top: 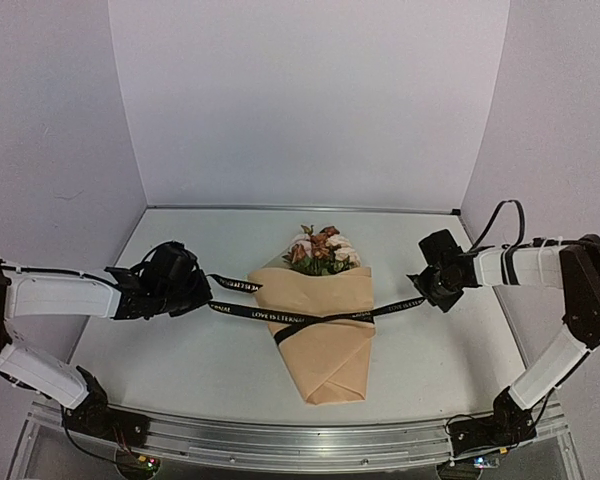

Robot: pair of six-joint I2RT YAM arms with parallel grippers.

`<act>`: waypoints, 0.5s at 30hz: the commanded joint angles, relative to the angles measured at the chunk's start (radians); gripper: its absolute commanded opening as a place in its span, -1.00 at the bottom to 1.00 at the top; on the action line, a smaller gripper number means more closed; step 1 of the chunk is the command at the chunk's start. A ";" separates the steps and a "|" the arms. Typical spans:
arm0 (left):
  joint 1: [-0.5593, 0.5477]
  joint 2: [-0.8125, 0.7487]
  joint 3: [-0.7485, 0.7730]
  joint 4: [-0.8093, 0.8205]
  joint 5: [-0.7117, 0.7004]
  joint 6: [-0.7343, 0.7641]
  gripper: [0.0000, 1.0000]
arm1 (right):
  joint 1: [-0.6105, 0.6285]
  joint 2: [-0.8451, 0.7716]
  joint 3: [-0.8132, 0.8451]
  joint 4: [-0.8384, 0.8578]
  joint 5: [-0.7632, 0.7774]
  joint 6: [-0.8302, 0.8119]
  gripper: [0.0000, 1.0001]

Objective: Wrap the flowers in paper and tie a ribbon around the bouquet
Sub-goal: Tie the ribbon around the folded bouquet.

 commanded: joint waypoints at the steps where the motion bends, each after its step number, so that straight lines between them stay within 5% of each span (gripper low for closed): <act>1: 0.075 -0.033 -0.058 -0.065 -0.059 -0.087 -1.00 | -0.074 -0.094 -0.095 0.008 0.024 0.012 -1.00; 15: 0.582 -0.092 -0.119 -0.130 0.075 0.002 -1.00 | -0.318 -0.289 -0.323 0.003 -0.021 -0.025 -1.00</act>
